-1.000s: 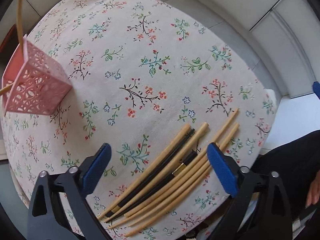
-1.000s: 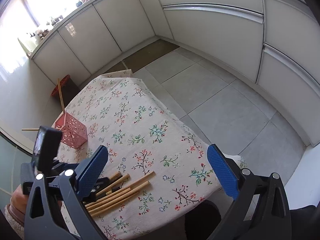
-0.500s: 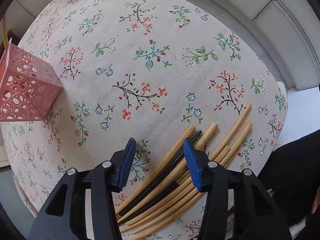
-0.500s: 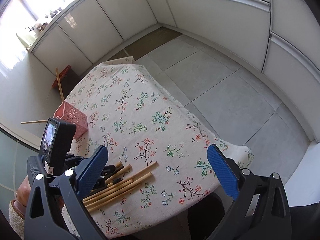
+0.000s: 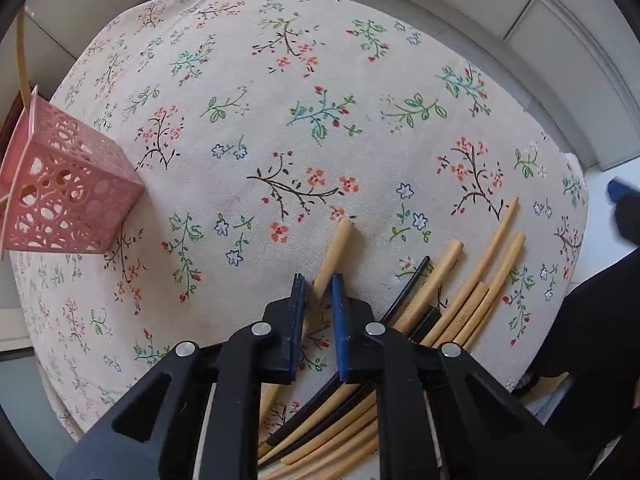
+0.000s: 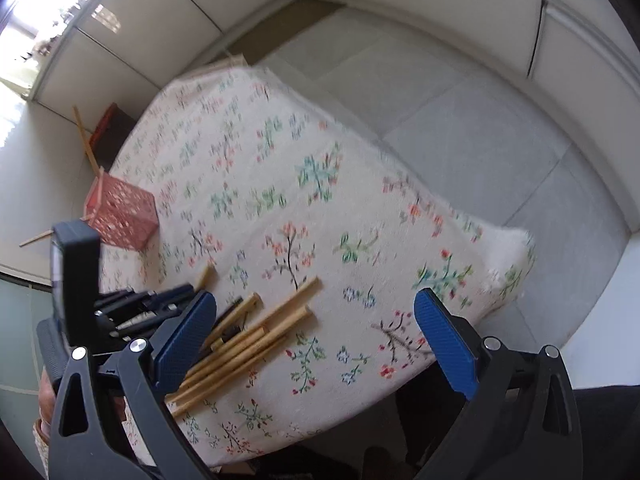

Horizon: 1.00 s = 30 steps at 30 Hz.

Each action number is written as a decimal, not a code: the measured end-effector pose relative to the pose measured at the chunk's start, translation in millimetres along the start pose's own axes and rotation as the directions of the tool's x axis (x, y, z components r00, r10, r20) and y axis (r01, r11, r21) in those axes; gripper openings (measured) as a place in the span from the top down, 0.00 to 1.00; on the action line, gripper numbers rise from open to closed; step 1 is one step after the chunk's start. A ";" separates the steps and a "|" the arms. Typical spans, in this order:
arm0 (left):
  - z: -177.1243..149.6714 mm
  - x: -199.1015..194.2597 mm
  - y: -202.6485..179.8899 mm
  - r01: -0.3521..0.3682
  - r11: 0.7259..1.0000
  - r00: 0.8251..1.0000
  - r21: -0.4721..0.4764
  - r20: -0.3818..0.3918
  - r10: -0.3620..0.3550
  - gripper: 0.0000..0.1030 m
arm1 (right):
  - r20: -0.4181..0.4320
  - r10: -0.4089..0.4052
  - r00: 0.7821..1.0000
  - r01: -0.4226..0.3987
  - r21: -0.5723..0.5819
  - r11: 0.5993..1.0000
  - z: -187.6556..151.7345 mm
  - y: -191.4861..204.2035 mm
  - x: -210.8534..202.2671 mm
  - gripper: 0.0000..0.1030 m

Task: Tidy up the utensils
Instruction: 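Lower the left tool to the pile and close on another chopstick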

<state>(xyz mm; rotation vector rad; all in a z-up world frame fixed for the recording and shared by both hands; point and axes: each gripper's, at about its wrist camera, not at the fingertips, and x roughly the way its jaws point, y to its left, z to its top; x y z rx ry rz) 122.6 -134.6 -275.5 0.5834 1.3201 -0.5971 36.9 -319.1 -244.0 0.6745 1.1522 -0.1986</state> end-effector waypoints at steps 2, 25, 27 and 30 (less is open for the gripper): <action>-5.7 -2.5 17.0 -0.015 1.000 1.000 -0.008 0.018 0.015 0.89 | -0.066 0.001 0.998 0.002 0.052 0.999 -3.3 -1.8 16.2 0.06; -44.5 -107.5 81.6 -0.017 0.985 0.961 -0.174 0.268 0.064 0.92 | -0.017 -0.260 0.965 0.260 0.025 0.965 -25.1 63.5 67.6 0.71; -45.3 -108.3 84.1 -0.008 0.984 0.961 -0.180 0.269 0.057 0.92 | 0.004 -0.257 0.966 0.257 -0.022 0.966 -29.1 74.1 70.1 0.77; -47.8 -98.5 86.1 0.022 0.986 0.973 -0.166 0.230 0.017 0.88 | 0.013 -0.224 0.975 0.224 -0.060 0.973 -29.3 80.1 71.9 0.91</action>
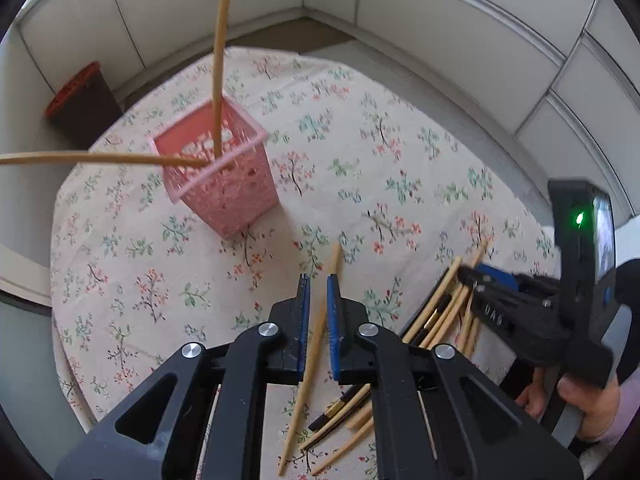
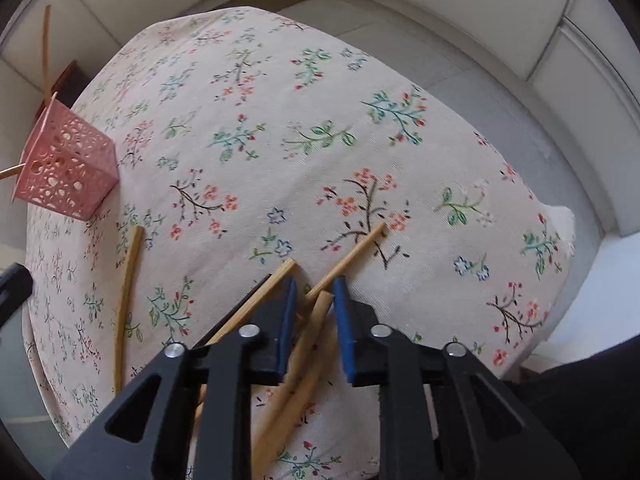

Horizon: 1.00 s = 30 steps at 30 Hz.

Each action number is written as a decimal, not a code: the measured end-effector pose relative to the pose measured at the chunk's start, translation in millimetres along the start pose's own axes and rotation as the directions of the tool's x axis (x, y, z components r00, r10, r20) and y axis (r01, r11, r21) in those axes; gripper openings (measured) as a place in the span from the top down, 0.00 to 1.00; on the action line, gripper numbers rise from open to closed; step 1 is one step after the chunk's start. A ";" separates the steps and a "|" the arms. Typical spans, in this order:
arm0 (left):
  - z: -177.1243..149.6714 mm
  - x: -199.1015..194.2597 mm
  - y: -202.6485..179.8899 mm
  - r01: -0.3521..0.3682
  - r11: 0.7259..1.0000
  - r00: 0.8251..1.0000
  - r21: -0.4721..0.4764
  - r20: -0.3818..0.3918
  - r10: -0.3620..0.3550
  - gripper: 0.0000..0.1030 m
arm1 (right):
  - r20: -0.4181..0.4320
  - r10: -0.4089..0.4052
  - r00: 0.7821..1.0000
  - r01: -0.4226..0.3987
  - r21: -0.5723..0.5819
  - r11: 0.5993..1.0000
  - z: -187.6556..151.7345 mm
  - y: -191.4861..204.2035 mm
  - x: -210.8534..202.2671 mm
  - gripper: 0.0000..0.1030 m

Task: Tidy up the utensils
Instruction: 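Lower the left tool to the pile and close on another chopstick, then lift the chopstick with the left tool and carry it above the pink holder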

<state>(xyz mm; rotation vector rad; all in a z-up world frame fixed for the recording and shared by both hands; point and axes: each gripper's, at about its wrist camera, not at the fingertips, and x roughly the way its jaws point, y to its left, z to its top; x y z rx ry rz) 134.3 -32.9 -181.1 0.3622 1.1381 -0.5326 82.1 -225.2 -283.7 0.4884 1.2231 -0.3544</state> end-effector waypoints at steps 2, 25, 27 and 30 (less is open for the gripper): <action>-2.9 15.1 4.4 -0.019 1.000 0.999 -0.014 -0.045 0.018 0.84 | 0.000 0.060 0.998 -0.060 0.009 0.998 5.3 -4.5 -4.9 0.92; 18.4 92.1 -15.6 -0.034 0.999 0.987 -0.006 -0.159 0.033 0.92 | 0.116 0.316 0.942 -0.321 0.025 0.947 49.1 -40.8 -56.0 0.92; 16.8 80.2 -11.2 -0.010 0.999 0.991 -0.034 -0.130 0.006 0.92 | 0.135 0.334 0.933 -0.337 0.001 0.942 48.2 -38.5 -66.5 0.92; 15.0 48.1 -4.9 0.037 0.997 0.998 -0.071 -0.053 -0.041 0.94 | 0.168 0.358 0.918 -0.359 -0.029 0.933 49.1 -35.1 -83.1 0.92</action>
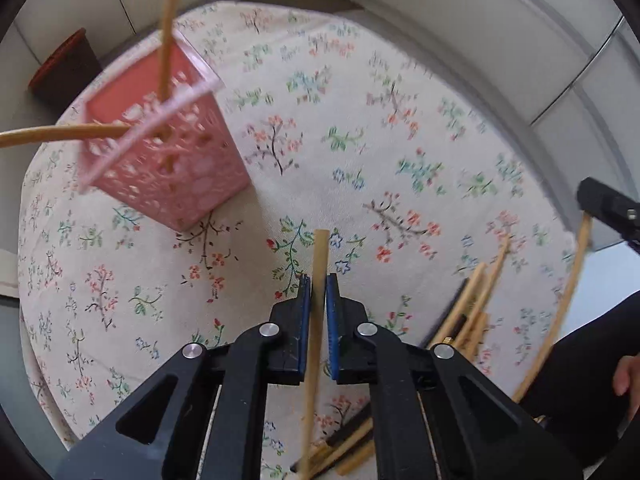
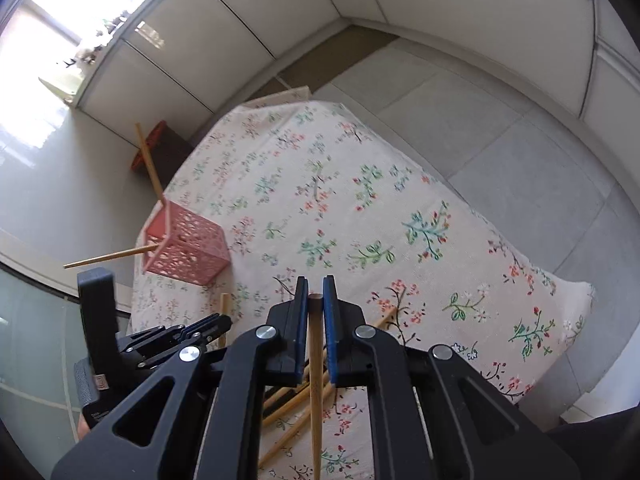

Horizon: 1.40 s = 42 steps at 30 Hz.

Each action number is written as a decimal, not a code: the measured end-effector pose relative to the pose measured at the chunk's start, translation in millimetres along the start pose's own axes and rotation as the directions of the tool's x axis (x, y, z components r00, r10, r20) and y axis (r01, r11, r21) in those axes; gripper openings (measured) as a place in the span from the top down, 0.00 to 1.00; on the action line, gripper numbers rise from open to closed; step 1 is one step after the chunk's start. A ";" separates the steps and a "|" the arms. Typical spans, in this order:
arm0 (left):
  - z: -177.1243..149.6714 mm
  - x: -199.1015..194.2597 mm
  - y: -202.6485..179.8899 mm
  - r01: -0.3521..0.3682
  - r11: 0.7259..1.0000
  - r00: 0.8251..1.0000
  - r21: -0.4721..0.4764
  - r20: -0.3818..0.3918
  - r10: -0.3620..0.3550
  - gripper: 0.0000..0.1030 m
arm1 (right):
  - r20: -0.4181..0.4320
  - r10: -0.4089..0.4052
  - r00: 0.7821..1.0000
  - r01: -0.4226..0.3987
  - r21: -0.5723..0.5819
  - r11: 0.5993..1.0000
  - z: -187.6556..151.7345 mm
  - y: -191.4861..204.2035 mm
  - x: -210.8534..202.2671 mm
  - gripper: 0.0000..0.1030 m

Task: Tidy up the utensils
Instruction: 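Lift the chopstick with the left tool and carry it above the pink holder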

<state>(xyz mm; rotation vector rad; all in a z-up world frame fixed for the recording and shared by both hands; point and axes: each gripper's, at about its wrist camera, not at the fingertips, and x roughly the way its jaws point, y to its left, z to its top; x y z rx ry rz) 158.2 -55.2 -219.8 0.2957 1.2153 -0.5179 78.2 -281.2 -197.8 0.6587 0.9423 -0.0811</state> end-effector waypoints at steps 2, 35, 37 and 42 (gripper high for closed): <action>-5.8 -22.0 3.7 0.032 0.999 0.998 -0.018 0.052 -0.031 0.94 | 0.029 0.010 1.000 -0.009 -0.028 1.000 1.8 6.2 -10.1 0.92; 58.6 -282.5 31.6 -0.011 0.960 0.681 -0.280 0.701 0.212 0.94 | 0.343 0.301 0.890 -0.186 -0.329 0.926 106.3 145.0 -180.6 0.92; 70.7 -268.1 39.3 -0.014 0.953 0.687 -0.302 0.689 0.229 0.94 | 0.344 0.307 0.887 -0.192 -0.330 0.924 111.9 152.9 -175.5 0.92; 76.0 -212.8 58.6 -0.005 0.941 0.726 -0.339 0.646 0.237 0.93 | 0.326 0.315 0.892 -0.199 -0.343 0.918 123.2 171.6 -149.7 0.92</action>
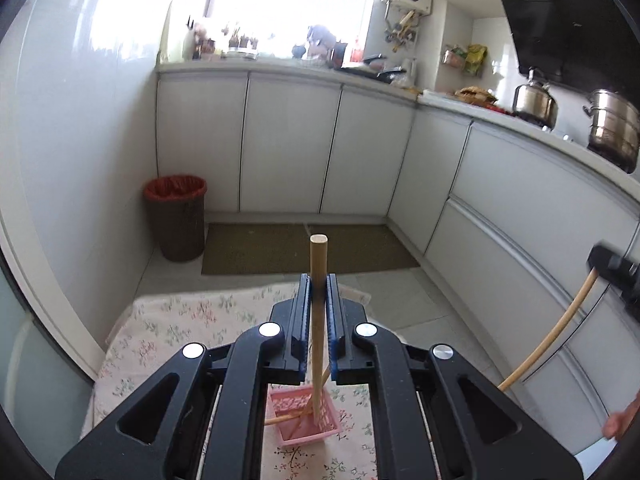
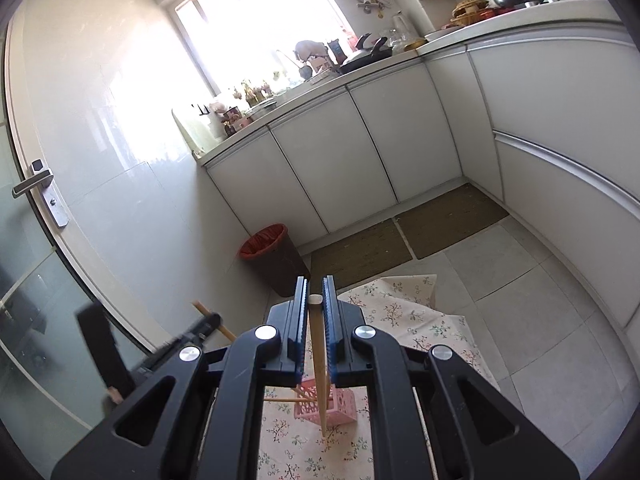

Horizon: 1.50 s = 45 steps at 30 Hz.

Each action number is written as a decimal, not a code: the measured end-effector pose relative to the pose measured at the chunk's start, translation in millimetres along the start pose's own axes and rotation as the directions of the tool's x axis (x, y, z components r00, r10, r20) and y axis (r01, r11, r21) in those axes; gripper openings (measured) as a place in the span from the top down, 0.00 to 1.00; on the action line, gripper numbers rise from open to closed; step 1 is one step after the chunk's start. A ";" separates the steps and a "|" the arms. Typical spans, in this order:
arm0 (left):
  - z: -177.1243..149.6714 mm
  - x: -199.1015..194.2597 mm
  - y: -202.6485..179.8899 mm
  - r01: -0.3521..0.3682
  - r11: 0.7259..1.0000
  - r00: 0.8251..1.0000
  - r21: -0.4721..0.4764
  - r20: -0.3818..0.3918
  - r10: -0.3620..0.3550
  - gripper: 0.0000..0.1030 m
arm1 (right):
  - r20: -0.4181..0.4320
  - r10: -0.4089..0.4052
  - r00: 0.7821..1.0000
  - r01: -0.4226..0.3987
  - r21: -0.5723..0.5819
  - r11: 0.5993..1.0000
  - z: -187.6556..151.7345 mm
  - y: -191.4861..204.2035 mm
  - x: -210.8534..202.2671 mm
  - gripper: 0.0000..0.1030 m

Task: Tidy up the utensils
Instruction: 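Lift the chopstick with the left tool and carry it above the pink holder, then open the left tool to release the chopstick into the pink holder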

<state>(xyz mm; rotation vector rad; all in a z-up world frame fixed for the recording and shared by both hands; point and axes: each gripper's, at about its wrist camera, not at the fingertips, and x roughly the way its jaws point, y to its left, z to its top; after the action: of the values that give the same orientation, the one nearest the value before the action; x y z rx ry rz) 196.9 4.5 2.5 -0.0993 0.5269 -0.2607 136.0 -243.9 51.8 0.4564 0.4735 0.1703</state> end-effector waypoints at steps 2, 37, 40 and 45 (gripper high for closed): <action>-13.7 8.7 9.2 0.007 1.000 1.000 -0.022 -0.019 -0.008 0.91 | -0.010 0.008 1.000 -0.008 -0.001 1.000 -2.1 2.3 12.7 0.92; -13.9 -80.5 55.6 -0.160 0.974 0.979 -0.163 0.098 0.177 0.24 | 0.004 -0.075 0.997 0.074 -0.230 0.970 -72.4 47.1 72.9 0.29; -13.6 -92.7 45.0 -0.161 0.977 0.977 -0.137 0.121 0.178 0.20 | 0.029 -0.100 0.995 0.104 -0.208 0.973 -75.5 42.3 54.5 0.21; -17.9 -107.6 27.2 -0.152 0.982 0.976 -0.112 0.140 0.167 0.07 | 0.034 -0.143 0.989 0.147 -0.172 0.974 -75.7 33.4 35.0 0.10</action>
<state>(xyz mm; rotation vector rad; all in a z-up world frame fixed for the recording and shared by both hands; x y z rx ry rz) 104.3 59.4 34.8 -0.1718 0.3971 -0.0685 129.0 -176.1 -6.8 0.2505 0.4647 0.0645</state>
